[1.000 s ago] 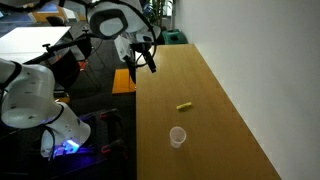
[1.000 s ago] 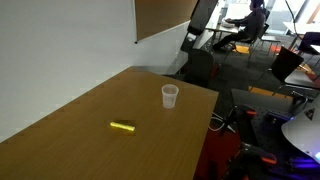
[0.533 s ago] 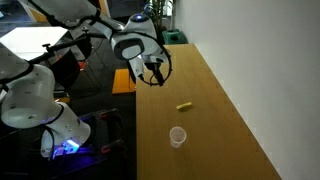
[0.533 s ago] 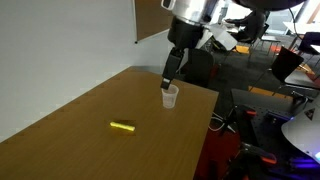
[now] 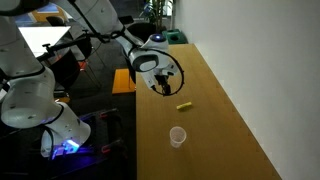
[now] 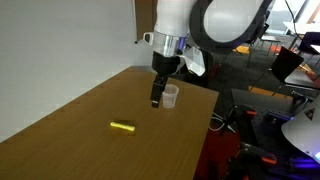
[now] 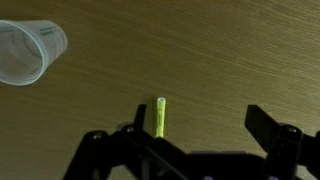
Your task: Put the yellow marker in the colourless cup
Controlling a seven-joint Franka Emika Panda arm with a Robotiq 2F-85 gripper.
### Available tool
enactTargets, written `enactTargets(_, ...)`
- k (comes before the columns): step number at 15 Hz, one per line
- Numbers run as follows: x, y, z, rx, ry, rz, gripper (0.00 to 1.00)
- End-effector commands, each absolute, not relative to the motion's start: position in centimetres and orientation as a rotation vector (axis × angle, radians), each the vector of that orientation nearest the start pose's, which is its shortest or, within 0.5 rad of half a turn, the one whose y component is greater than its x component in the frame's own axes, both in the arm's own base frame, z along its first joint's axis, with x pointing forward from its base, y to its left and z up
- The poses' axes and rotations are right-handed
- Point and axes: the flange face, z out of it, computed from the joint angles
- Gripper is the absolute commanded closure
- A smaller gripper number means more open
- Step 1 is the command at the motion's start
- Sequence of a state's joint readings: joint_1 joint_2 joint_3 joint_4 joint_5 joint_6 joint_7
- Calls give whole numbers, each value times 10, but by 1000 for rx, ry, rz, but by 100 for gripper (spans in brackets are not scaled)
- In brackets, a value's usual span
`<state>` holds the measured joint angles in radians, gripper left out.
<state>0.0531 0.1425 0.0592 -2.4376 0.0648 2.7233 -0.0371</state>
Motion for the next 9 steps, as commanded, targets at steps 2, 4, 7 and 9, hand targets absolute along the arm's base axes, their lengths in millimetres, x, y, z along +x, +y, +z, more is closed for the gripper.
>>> enactTargets(2,505,53,257,-3087,-137,-213,0)
enactTargets(4,506,54,257,-3086,-137,-216,0)
enactTargets(7,523,42,250,-3110,-72,-224,0)
enactTargets(9,545,30,242,-3118,-70,-250,0)
